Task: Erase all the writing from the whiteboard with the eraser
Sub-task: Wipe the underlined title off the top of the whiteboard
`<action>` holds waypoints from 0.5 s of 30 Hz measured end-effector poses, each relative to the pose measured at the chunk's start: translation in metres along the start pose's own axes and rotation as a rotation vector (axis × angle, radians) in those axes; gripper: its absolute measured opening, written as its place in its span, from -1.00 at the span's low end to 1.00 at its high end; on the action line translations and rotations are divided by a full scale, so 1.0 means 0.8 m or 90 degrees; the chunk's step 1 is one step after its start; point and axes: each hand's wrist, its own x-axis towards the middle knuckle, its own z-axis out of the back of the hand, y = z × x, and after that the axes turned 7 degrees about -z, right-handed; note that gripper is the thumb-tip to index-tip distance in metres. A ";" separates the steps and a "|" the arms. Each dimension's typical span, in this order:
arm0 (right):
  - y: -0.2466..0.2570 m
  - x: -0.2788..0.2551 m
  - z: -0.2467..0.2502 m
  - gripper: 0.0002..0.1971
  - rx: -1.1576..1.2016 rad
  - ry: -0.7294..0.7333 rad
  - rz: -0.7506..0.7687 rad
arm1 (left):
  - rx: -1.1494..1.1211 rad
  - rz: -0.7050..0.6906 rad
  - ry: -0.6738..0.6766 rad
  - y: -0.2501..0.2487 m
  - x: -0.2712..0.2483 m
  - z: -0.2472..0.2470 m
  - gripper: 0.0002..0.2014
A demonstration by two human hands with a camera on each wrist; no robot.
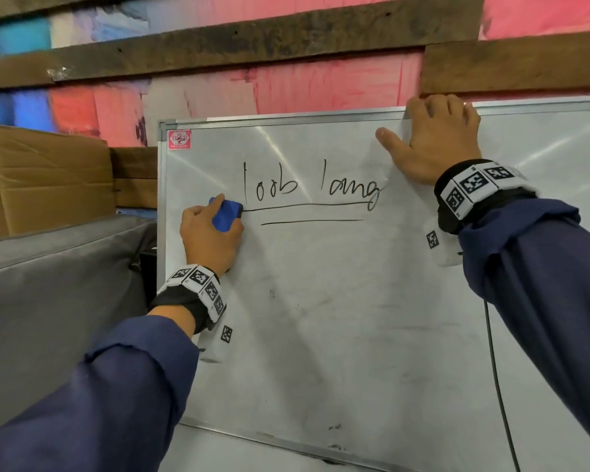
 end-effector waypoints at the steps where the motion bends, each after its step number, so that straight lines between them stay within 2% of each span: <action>1: -0.002 -0.001 0.000 -0.16 0.002 0.000 0.001 | 0.005 0.001 0.000 0.000 0.003 0.000 -0.42; 5: -0.004 -0.001 0.000 -0.15 0.007 -0.002 0.013 | 0.010 -0.006 0.012 0.000 0.003 -0.002 -0.45; 10: -0.004 -0.002 -0.005 -0.15 0.018 -0.017 0.004 | 0.042 -0.111 0.042 0.012 -0.037 -0.003 -0.52; 15: -0.004 -0.003 -0.003 -0.15 0.017 -0.020 0.004 | 0.079 -0.109 -0.002 -0.007 0.006 -0.017 -0.46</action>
